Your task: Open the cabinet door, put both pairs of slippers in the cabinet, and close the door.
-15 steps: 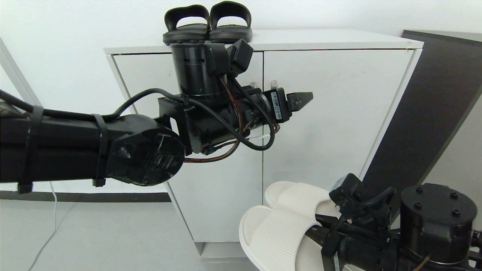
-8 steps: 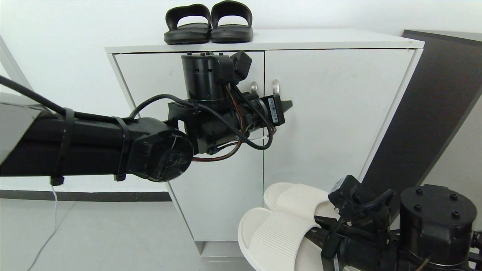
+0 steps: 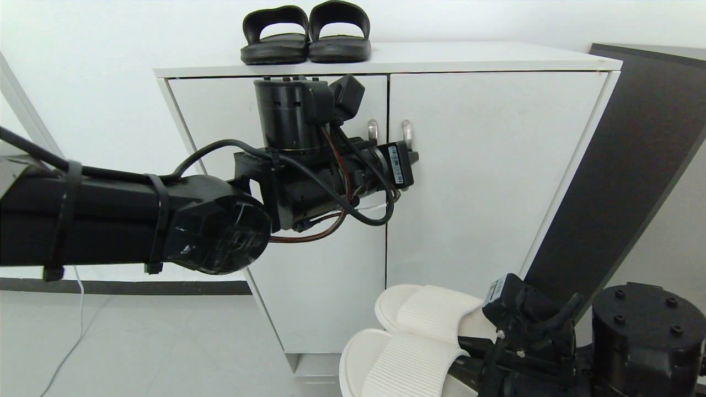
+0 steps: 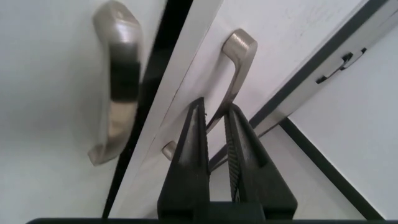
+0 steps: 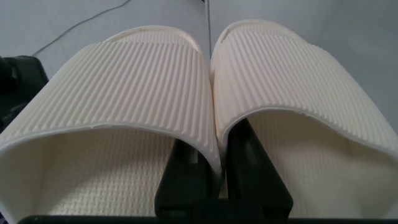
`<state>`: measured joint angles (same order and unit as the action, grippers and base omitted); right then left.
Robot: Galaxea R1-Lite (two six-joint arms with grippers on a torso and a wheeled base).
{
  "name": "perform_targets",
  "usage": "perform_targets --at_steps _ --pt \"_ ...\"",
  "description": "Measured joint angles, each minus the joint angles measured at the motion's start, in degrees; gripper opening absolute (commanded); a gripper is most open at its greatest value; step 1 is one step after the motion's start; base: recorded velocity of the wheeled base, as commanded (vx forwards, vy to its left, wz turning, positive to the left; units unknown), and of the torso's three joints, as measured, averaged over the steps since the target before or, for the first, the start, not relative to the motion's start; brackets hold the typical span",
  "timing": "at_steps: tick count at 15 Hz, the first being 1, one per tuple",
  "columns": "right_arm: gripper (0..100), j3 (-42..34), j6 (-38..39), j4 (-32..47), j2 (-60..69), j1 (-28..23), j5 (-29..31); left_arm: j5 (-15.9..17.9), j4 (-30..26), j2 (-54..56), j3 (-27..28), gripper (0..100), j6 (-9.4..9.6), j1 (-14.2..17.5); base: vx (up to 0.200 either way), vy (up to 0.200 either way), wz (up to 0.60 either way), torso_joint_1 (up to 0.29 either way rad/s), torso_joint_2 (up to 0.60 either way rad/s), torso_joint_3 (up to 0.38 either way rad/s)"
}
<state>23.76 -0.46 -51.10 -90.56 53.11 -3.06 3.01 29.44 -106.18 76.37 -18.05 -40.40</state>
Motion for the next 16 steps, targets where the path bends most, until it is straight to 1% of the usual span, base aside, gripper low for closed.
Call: perform_targets --at_steps 4,6,10,12,13,15,16 --pt "0 -2.21 -0.09 -3.04 0.35 1.10 -2.55 0.07 0.06 1.79 -2.29 0 0.02 -0.11 0.000 0.000 0.00 0.000 0.00 0.000" --pt "0 -3.45 -0.44 -4.00 0.60 1.40 -3.97 0.05 0.04 2.99 -3.80 0 0.02 -0.67 0.000 0.000 0.00 0.000 0.00 0.000" --pt "0 -4.69 -1.69 -4.11 0.71 1.79 -5.53 -0.12 0.04 6.55 -7.78 0 0.11 -2.99 0.000 0.000 0.00 0.000 0.00 0.000" --pt "0 -5.71 -1.78 -5.69 0.74 2.15 -6.64 -0.34 0.06 8.41 -9.70 0 0.33 -4.47 0.000 0.000 0.00 0.000 0.00 0.000" --pt "0 -6.21 -1.80 -6.42 0.74 2.29 -7.28 -0.55 0.09 9.39 -10.89 0 0.84 -5.30 0.000 0.000 0.00 0.000 0.00 0.000" --pt "0 -6.68 -2.38 -6.56 0.74 2.47 -7.61 -0.63 0.04 11.23 -13.48 0 2.79 -6.51 0.000 0.000 0.00 0.000 0.00 0.000" --pt "0 -7.08 -3.04 -6.56 0.74 2.56 -7.86 -0.61 0.04 12.28 -14.84 0 3.06 -6.84 0.000 0.000 0.00 0.000 0.00 0.000"
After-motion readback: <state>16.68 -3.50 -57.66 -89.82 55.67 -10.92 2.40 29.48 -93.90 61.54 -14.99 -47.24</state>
